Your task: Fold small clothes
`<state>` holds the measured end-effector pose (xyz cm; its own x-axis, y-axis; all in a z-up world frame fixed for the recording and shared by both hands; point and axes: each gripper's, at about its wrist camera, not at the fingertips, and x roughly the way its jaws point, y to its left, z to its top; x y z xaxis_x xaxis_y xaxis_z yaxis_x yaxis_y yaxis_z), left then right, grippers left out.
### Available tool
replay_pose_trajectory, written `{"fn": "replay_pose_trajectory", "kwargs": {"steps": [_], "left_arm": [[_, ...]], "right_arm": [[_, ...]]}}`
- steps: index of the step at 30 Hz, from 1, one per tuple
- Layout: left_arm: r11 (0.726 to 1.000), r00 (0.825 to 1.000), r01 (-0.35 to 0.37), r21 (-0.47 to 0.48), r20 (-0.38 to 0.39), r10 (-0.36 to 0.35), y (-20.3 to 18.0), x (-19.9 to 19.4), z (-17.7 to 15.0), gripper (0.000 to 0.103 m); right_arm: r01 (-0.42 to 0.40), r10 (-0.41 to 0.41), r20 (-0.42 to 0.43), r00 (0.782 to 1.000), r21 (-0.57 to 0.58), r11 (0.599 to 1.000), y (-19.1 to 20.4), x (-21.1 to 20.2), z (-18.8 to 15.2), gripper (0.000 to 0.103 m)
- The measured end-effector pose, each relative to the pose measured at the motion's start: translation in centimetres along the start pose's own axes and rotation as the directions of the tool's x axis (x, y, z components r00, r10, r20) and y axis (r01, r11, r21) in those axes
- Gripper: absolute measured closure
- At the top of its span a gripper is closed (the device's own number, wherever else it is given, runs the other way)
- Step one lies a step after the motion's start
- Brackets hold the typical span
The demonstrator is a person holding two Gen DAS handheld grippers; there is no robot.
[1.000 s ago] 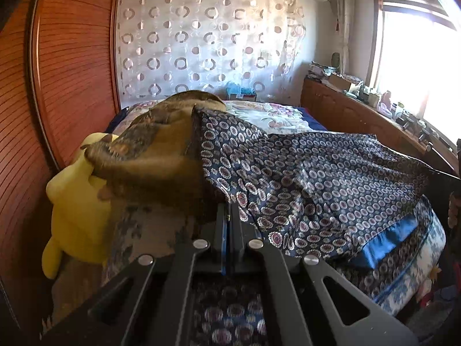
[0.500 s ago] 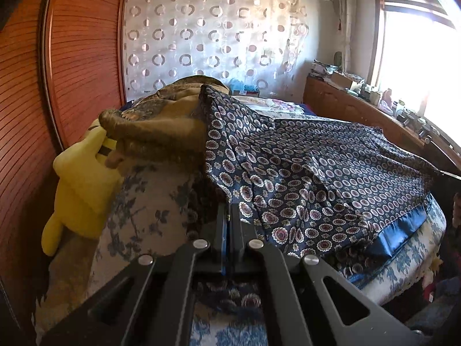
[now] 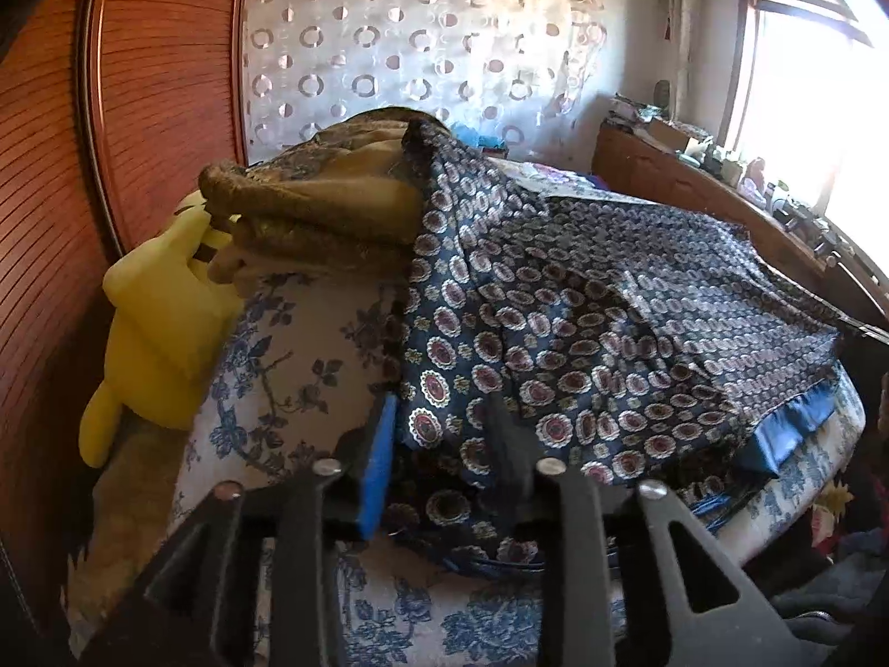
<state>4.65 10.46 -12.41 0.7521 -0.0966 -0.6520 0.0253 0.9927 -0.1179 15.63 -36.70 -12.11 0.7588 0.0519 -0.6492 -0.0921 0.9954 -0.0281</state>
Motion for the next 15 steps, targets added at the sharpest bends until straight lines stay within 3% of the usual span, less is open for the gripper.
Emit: {"fn": "replay_pose_trajectory", "kwargs": {"steps": [3,10,12,15], "left_arm": [[1.0,1.0,0.001,-0.011,-0.022,-0.001,0.3,0.4,-0.4,0.066],[1.0,0.997,0.001,-0.02,-0.071,-0.003,0.3,1.4,-1.6,0.063],[1.0,0.998,-0.003,-0.021,-0.07,0.002,0.3,1.3,-1.6,0.063],[1.0,0.997,-0.01,-0.016,-0.072,0.009,0.2,1.2,-1.6,0.063]], "right_arm": [[0.015,-0.014,0.035,0.999,-0.011,1.0,0.9,-0.8,0.2,0.041],[-0.036,0.042,0.081,0.996,-0.073,0.997,5.3,-2.4,0.1,0.032],[-0.08,0.087,0.076,0.993,-0.085,0.993,6.6,-2.4,0.0,0.026],[-0.136,0.141,0.043,0.989,-0.107,0.985,8.6,-1.6,-0.5,0.025]]}}
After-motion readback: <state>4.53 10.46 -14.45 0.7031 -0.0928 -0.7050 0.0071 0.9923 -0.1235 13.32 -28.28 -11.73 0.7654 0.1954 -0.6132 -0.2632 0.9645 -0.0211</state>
